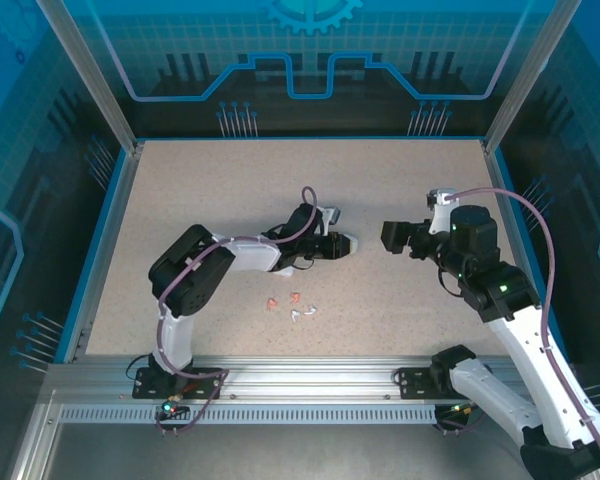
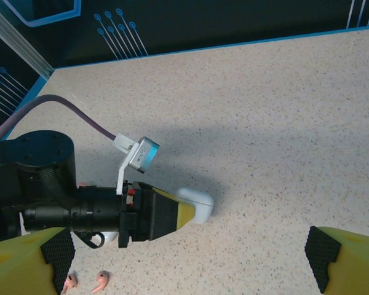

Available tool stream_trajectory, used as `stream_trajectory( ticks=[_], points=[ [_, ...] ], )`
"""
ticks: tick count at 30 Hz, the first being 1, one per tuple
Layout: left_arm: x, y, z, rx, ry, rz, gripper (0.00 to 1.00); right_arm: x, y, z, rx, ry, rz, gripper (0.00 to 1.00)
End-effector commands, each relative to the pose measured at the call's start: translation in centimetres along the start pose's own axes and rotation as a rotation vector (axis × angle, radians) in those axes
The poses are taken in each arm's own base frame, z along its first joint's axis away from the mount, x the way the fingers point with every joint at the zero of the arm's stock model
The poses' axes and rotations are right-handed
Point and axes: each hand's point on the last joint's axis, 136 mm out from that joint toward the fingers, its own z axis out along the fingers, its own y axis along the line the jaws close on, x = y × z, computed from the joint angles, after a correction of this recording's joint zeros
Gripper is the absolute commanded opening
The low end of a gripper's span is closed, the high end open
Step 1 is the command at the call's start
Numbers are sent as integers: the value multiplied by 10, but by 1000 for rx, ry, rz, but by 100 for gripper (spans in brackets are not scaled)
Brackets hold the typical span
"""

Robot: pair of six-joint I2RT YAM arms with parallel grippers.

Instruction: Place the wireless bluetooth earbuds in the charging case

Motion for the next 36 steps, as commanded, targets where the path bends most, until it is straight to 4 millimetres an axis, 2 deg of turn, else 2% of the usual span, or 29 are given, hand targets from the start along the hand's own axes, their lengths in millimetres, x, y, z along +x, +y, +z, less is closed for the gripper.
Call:
stream_trajectory(
  ticks=[1, 6, 14, 19, 23, 28, 33, 36],
  points=[
    [8, -2, 11, 11, 58, -40, 0, 12, -12, 0, 47, 34, 32, 100],
    [15, 10, 16, -26, 89, -67, 1, 13, -13, 2, 49, 38, 42, 100],
    [18, 23, 16, -93, 95, -72, 21, 18, -15, 7, 66, 73, 43, 100],
    [14, 32, 5, -174, 83, -42, 34, 18, -19, 4, 91, 89, 33, 100],
    [5, 30, -9, -211, 58, 0, 42, 20, -19, 4, 90, 94, 22, 100],
    [-14, 16, -35, -208, 7, 52, 48, 13, -13, 3, 36, 56, -11, 100],
    [-37, -1, -71, -199, -77, 102, 53, 10, -10, 5, -15, 4, 18, 100],
    [-50, -6, -100, -211, -148, 132, 54, 14, -7, 10, -49, 12, 6, 100]
  ],
)
